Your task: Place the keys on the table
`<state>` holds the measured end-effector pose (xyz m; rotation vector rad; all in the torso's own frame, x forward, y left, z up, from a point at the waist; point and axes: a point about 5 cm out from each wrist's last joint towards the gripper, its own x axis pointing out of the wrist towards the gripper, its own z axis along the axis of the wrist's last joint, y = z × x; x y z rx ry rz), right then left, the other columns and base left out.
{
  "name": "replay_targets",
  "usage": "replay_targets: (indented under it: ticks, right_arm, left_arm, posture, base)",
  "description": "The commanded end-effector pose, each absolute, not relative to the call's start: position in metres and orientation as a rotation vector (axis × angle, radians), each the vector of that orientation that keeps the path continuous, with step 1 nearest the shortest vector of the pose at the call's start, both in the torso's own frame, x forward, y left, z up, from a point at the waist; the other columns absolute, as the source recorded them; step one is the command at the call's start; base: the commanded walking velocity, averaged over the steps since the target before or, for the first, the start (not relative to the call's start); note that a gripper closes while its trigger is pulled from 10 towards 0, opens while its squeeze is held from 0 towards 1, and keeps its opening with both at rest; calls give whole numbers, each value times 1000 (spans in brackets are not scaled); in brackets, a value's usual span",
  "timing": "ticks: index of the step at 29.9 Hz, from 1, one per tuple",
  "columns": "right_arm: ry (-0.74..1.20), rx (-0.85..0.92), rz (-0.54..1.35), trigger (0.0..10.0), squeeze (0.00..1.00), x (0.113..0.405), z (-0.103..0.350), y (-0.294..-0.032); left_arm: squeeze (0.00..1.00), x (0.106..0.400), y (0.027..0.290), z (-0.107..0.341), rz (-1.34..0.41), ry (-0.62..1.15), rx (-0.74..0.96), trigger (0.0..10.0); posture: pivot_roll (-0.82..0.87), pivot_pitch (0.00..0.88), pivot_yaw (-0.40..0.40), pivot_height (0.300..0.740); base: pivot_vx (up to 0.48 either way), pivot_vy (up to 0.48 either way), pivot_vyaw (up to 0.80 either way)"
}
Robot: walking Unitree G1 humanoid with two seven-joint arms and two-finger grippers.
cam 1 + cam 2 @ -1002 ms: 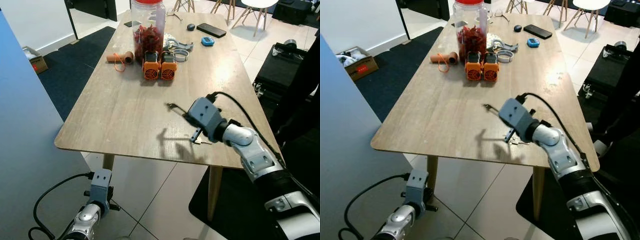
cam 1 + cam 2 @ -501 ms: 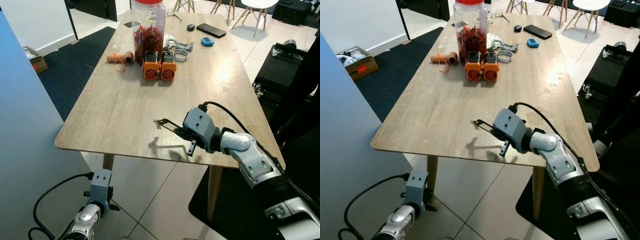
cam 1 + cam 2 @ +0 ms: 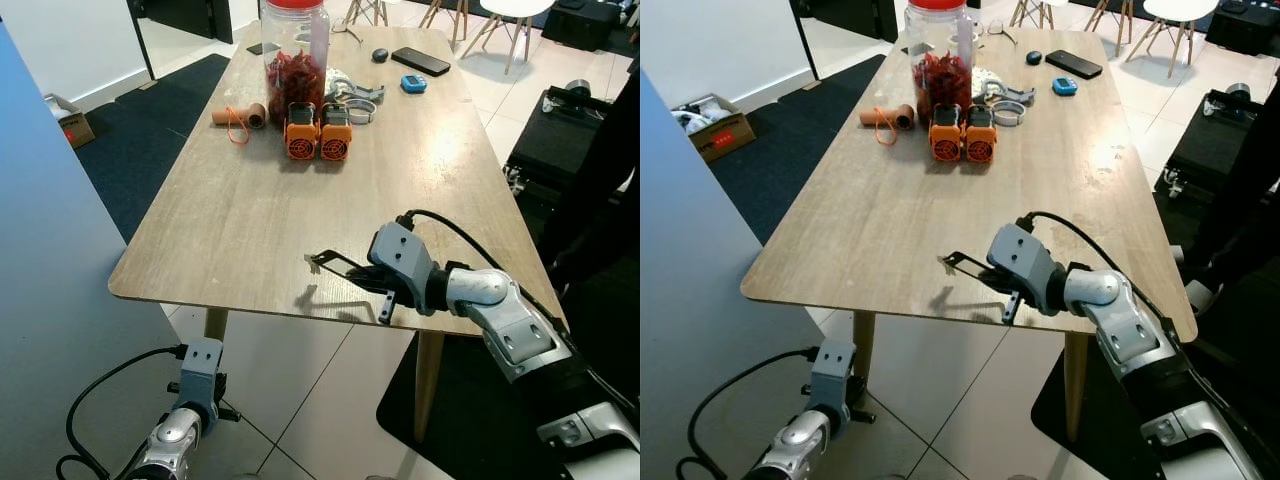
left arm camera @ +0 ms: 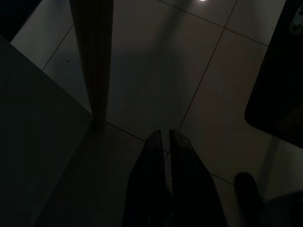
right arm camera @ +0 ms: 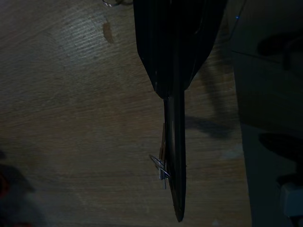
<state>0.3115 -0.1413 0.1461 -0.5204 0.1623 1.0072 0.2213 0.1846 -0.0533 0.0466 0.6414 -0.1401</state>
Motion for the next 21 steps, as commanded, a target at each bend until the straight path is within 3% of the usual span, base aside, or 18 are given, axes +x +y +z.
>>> replay_targets:
  ticks: [1, 3, 4, 5, 21]
  right_arm:
    - [168, -510, 1002, 10000, 384, 309, 147, -145]
    - [170, -506, 1001, 10000, 384, 309, 147, -145]
    - [173, -499, 1001, 10000, 945, 309, 147, -146]
    - [175, -491, 1001, 10000, 1000, 309, 147, -146]
    - [175, -472, 984, 10000, 1000, 310, 155, -150]
  left_arm:
    - [0, 217, 182, -56, -141, 658, 30, 10000]
    - [0, 217, 182, -56, -141, 658, 30, 10000]
    - [0, 218, 182, -56, -142, 658, 31, 10000]
    - [0, 218, 182, -56, -141, 658, 30, 10000]
    - [0, 218, 182, -56, -140, 656, 25, 10000]
  posture:
    - [55, 55, -23, 740]
    - [55, 55, -23, 740]
    - [55, 54, -22, 740]
    - [55, 54, -22, 740]
    - [55, 55, -24, 740]
  base:
    - [0, 0, 0]
    - [0, 0, 0]
    - [0, 0, 0]
    - [0, 0, 0]
    - [0, 0, 0]
